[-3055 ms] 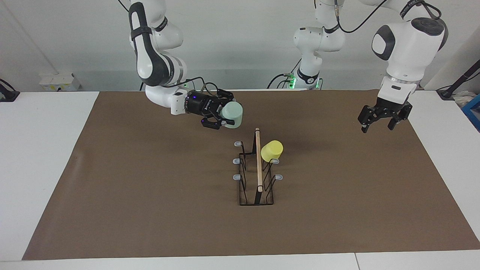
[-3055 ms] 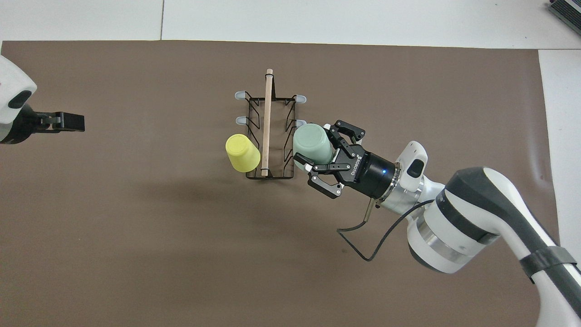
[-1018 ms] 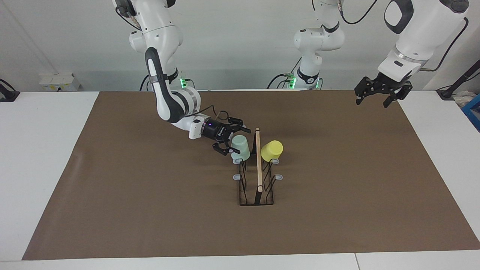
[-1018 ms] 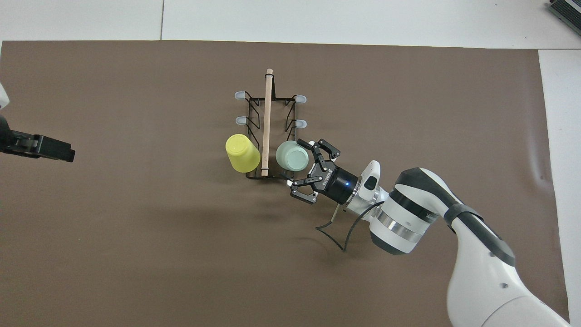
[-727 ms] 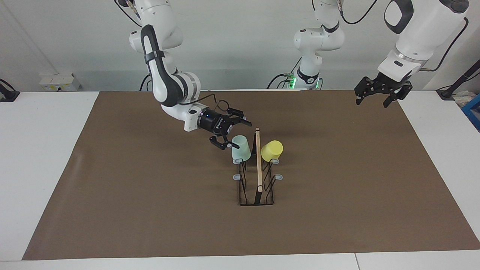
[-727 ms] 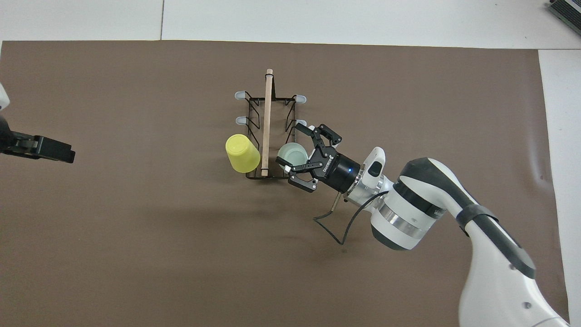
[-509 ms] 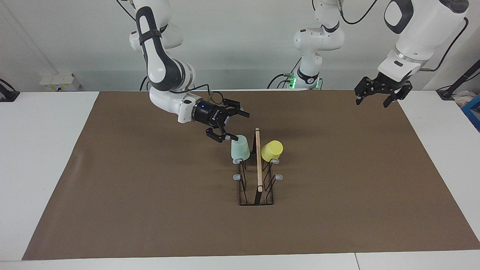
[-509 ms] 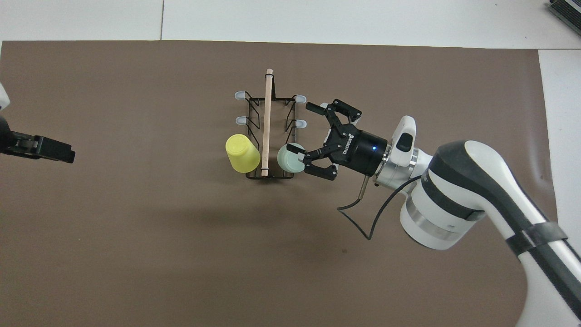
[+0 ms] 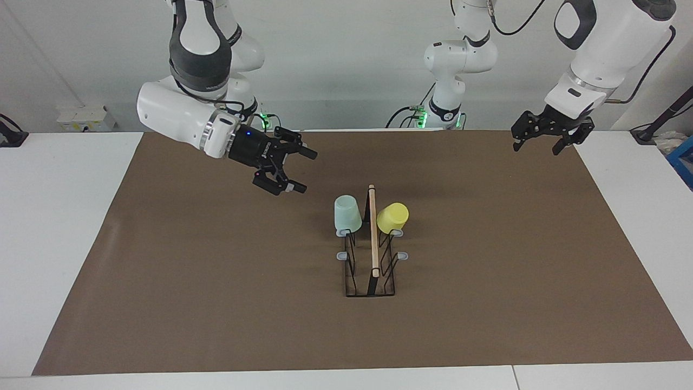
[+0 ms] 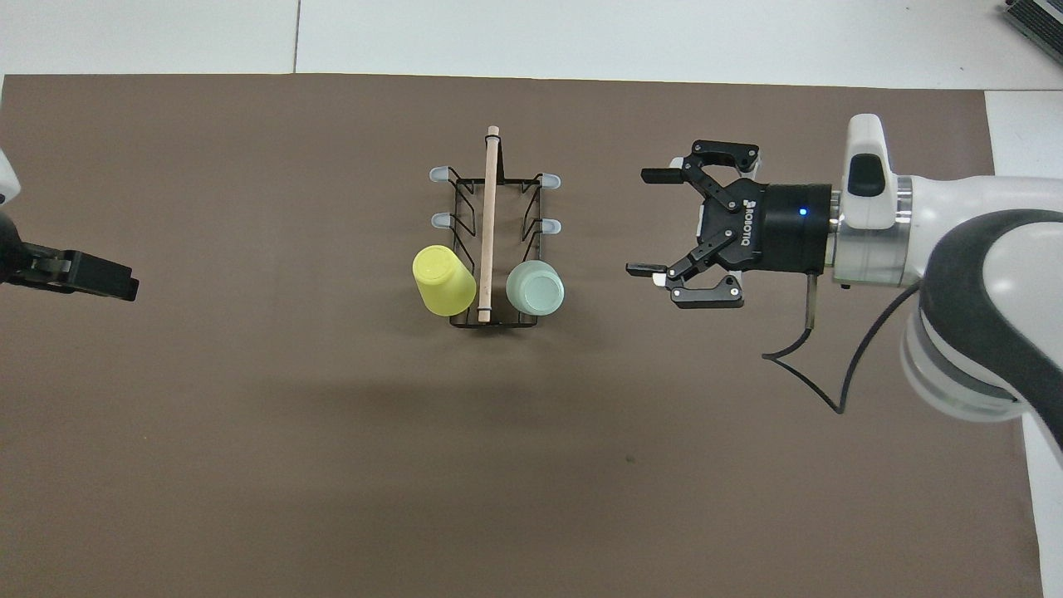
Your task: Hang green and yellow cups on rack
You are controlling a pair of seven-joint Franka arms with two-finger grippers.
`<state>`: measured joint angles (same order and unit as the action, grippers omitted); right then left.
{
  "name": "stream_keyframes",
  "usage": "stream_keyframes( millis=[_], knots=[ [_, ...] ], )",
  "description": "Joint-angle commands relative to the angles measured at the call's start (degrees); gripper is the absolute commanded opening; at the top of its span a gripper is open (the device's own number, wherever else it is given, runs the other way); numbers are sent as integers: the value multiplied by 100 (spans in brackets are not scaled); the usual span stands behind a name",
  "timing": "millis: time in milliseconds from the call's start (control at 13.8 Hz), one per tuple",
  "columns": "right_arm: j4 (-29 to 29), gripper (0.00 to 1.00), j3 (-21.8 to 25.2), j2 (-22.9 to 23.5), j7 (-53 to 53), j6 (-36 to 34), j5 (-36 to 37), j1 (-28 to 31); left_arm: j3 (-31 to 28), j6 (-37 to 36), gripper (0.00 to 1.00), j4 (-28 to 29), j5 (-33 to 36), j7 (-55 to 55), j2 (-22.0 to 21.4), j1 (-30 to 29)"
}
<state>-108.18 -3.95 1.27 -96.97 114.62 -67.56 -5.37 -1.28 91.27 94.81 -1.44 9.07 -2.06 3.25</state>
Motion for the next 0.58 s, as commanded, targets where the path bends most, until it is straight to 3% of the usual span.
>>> stream_keyframes(
  millis=[0, 291, 509],
  knots=[
    [209, 100, 314, -144, 721, -1017, 821, 80, 22, -57, 100, -7, -49, 42, -5, -61],
    [508, 100, 553, -268, 1967, -2039, 2375, 115, 23, -57, 100, -7, -40, 42, -5, -61],
    [658, 100, 500, -303, 3040, -2163, 4036, 89, 22, -57, 100, -7, -40, 51, -5, -61]
  ],
)
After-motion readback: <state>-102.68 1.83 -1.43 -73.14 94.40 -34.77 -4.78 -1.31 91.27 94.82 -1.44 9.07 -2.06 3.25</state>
